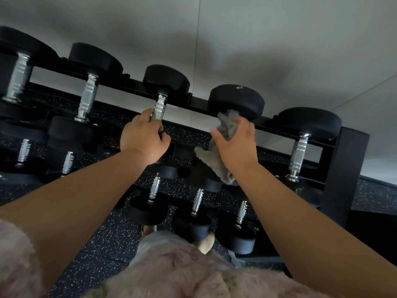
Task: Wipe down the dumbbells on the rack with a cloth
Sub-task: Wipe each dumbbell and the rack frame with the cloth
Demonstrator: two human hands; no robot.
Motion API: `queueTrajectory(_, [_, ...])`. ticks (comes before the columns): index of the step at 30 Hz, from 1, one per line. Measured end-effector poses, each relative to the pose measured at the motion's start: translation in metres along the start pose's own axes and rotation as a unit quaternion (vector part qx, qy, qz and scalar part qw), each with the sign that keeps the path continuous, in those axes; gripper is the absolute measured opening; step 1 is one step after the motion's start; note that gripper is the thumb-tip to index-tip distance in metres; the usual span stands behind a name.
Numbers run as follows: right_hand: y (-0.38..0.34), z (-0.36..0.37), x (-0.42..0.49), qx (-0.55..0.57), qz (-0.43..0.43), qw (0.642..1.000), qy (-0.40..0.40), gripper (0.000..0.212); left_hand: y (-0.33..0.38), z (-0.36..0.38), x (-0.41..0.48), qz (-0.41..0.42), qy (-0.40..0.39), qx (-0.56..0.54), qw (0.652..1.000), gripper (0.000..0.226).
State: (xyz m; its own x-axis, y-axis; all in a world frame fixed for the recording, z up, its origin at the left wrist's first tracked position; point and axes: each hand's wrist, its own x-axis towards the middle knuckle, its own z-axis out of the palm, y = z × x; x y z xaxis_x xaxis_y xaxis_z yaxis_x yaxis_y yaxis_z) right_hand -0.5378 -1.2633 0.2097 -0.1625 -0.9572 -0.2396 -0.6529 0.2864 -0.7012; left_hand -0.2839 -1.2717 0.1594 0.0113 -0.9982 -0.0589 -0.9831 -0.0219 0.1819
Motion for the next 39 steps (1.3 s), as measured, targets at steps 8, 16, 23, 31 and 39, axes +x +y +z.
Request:
queueTrajectory(8, [0.019,-0.001,0.025,-0.181,0.155,0.937,-0.257,0.06,-0.003,0.004,0.001,0.006,0.009,-0.006,1.0,0.022])
queueTrajectory(16, [0.008,0.0,0.047,-0.142,0.074,0.982,-0.096,0.055,-0.001,0.003,0.0,0.003,0.008,-0.004,1.0,0.022])
queueTrajectory(23, [0.009,0.001,0.051,-0.087,0.121,0.975,-0.163,0.059,-0.003,0.006,0.001,0.009,0.014,-0.013,1.0,0.02])
queueTrajectory(31, [0.006,-0.002,0.046,-0.185,0.11,0.953,-0.214,0.07,-0.003,0.007,0.001,0.002,0.009,-0.011,1.0,0.022])
queueTrajectory(39, [0.001,0.001,0.058,-0.077,0.123,0.976,-0.162,0.061,-0.004,0.006,0.001,0.006,0.006,-0.021,1.0,0.021])
